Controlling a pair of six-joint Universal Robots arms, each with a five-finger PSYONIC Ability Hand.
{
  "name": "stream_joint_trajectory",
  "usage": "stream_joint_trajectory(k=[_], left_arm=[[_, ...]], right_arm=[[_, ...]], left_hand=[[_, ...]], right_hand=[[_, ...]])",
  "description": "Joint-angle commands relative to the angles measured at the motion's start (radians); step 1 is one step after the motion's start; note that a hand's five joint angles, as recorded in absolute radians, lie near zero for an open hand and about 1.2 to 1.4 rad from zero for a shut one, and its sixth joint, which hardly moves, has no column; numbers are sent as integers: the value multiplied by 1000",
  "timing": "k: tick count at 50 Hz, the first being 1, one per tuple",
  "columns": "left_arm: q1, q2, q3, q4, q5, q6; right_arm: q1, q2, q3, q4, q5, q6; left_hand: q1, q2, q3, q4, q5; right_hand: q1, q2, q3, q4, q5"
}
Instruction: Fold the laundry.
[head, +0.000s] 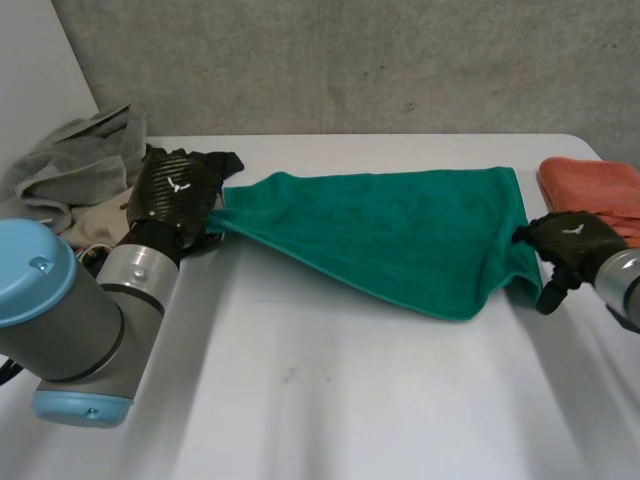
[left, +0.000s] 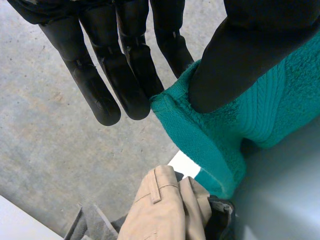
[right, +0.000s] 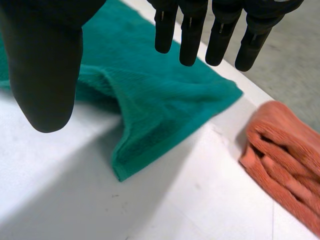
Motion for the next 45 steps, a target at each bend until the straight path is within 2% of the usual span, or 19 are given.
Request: stream_joint_trajectory(k=[1, 6, 14, 22, 27, 31, 34, 35, 40, 42, 43, 45], left_arm=[[4, 16, 17, -10, 0, -2], [1, 13, 46, -9, 0, -2], [-4, 8, 57, -9, 2, -2], [-2, 2, 58, -9, 2, -12], [1, 2, 60, -10, 0, -26], [1, 2, 61, -10, 0, -31], [2, 2, 63, -10, 0, -31], [1, 4, 63, -12, 0, -32], [2, 19, 60, -26, 0, -34], [5, 33, 58, -46, 0, -34], [9, 57, 58, -75, 0, -34], [16, 84, 58, -115, 0, -32]], right_arm=[[-60, -34, 20, 9, -5, 193], [-104, -31, 72, -13, -13, 288], [-117, 46, 95, -46, -91, 425], [-101, 135, 57, -169, -80, 488], [-45, 204, -7, -204, -54, 495], [-23, 279, -73, -204, -11, 488], [-9, 316, -122, -195, 6, 488], [-6, 315, -131, -194, 9, 488], [-15, 223, -101, -207, 19, 475], [-17, 142, -93, -195, 15, 451], [-18, 44, -87, -188, 4, 407], [-31, -50, -82, -154, 0, 335]], left_hand=[[257, 197, 197, 193, 223], [257, 197, 197, 193, 223], [257, 197, 197, 193, 223], [257, 197, 197, 193, 223], [257, 197, 197, 193, 223], [257, 197, 197, 193, 223], [257, 197, 197, 193, 223], [257, 197, 197, 193, 223], [257, 197, 197, 193, 223], [257, 197, 197, 193, 223], [257, 197, 197, 193, 223], [257, 197, 197, 193, 223]], right_hand=[[-39, -57, -14, -6, 10], [-18, -36, 6, 14, 31], [52, 34, 77, 84, 101], [111, 93, 135, 143, 160], [190, 172, 215, 222, 239], [301, 283, 326, 334, 350], [781, 763, 806, 814, 830], [1032, 1014, 1057, 1064, 1081], [1035, 1017, 1059, 1067, 1084], [1035, 1017, 1059, 1067, 1084], [1035, 1017, 1059, 1067, 1084], [1035, 1017, 1059, 1067, 1084]])
